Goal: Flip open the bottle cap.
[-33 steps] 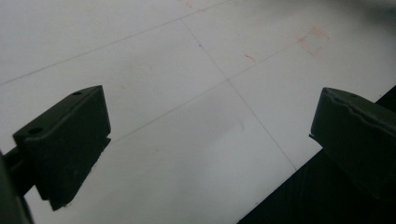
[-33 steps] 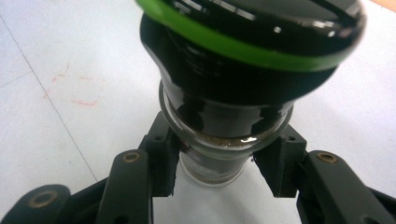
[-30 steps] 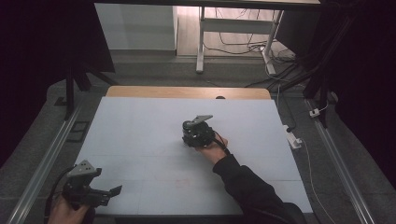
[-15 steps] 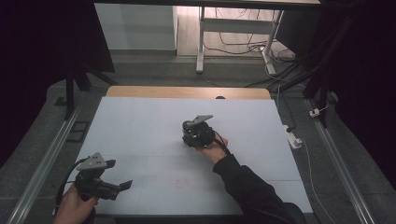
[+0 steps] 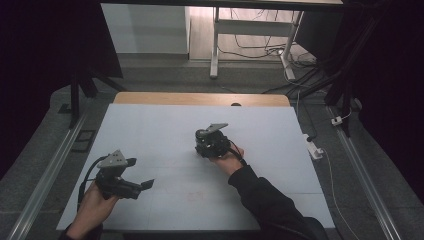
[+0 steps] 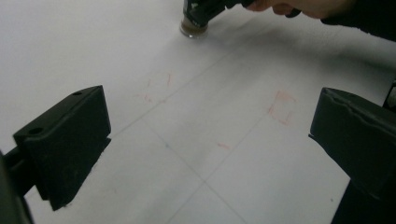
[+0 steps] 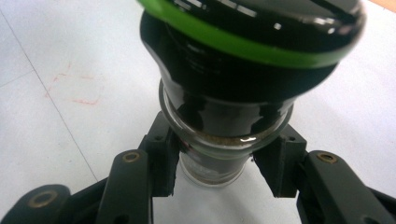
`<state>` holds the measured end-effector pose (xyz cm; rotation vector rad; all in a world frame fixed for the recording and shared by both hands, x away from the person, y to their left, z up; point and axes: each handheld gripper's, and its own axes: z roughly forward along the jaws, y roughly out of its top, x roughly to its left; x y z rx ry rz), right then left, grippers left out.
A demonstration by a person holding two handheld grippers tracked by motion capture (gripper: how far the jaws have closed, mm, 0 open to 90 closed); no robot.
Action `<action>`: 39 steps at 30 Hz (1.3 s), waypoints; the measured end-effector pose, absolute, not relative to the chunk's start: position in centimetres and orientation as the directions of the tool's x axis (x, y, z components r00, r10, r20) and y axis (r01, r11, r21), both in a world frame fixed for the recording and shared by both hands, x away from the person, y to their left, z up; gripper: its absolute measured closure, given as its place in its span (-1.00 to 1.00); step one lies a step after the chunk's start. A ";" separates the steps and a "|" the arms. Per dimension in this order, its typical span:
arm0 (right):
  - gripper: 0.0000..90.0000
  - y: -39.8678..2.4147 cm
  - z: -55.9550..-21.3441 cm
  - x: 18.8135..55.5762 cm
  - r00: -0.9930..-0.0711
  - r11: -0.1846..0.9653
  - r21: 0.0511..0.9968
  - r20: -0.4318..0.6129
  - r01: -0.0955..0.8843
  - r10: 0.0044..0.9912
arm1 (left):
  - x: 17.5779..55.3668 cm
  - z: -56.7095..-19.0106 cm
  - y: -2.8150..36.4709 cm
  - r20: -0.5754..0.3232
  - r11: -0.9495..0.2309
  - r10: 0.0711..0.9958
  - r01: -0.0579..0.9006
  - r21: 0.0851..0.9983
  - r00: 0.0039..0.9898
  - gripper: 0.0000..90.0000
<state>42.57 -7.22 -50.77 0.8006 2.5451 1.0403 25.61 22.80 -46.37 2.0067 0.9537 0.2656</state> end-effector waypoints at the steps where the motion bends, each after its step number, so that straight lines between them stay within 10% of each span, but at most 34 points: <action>1: 0.18 -7.2 -50.8 42.6 -0.808 0.588 0.710 -0.045 0.388 0.587 | 26.1 -46.3 22.4 -0.170 -0.323 0.706 0.527 0.786 0.687 -1.00; 39: 0.18 -7.3 -50.8 42.6 -0.812 0.589 0.711 -0.043 0.384 0.582 | 34.8 -45.9 14.8 -0.087 -0.436 0.631 0.445 0.782 0.771 -1.00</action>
